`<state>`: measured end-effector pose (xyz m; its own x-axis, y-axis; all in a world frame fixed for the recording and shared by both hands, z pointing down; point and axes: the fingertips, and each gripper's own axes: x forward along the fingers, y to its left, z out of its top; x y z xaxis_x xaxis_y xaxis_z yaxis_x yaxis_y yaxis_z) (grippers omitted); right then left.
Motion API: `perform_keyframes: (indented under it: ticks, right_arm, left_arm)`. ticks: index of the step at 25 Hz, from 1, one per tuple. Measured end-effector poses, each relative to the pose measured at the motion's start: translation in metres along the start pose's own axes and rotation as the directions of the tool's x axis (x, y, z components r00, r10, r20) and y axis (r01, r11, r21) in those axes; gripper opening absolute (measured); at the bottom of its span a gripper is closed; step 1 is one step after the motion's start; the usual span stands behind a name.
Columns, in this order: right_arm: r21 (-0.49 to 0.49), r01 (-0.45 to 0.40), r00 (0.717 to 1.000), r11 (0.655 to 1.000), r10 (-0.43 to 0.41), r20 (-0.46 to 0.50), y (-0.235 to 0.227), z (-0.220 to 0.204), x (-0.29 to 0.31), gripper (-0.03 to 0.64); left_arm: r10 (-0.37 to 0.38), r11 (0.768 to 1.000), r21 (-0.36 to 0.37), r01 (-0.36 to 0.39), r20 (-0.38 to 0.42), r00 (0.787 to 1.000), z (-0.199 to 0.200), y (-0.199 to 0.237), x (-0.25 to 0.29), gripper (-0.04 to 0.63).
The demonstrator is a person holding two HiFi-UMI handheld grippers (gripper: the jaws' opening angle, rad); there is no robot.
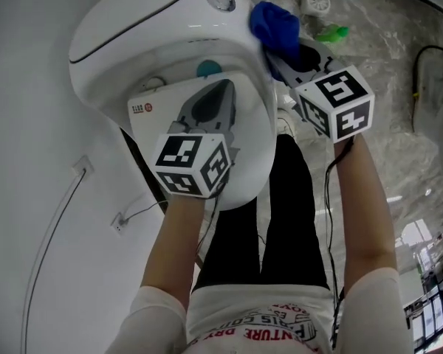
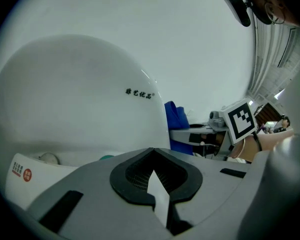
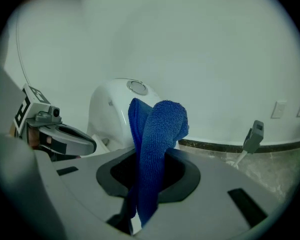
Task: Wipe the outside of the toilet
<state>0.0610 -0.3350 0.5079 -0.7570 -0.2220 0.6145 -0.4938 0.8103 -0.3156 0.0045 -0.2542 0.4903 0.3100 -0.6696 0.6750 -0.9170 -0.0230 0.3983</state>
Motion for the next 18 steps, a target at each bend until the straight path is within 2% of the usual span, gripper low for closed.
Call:
perform_keyframes:
  ticks: [4, 10, 18]
  right_arm:
    - [0.049, 0.014, 1.000, 0.999, -0.015, 0.015, 0.001, -0.029, -0.005, 0.077]
    - [0.101, 0.081, 0.997, 0.992, -0.081, 0.000, 0.008, -0.071, -0.011, 0.077]
    - [0.162, 0.105, 0.994, 0.981, -0.099, -0.045, 0.024, -0.137, -0.015, 0.077]
  left_arm:
    - [-0.048, 0.998, 0.026, 0.049, -0.019, 0.999, -0.012, -0.010, 0.002, 0.008]
    - [-0.116, 0.988, 0.095, 0.122, -0.066, 0.991, -0.035, -0.022, 0.001, 0.008]
    - [-0.150, 0.973, 0.159, 0.168, -0.117, 0.982, -0.070, -0.038, -0.002, 0.008]
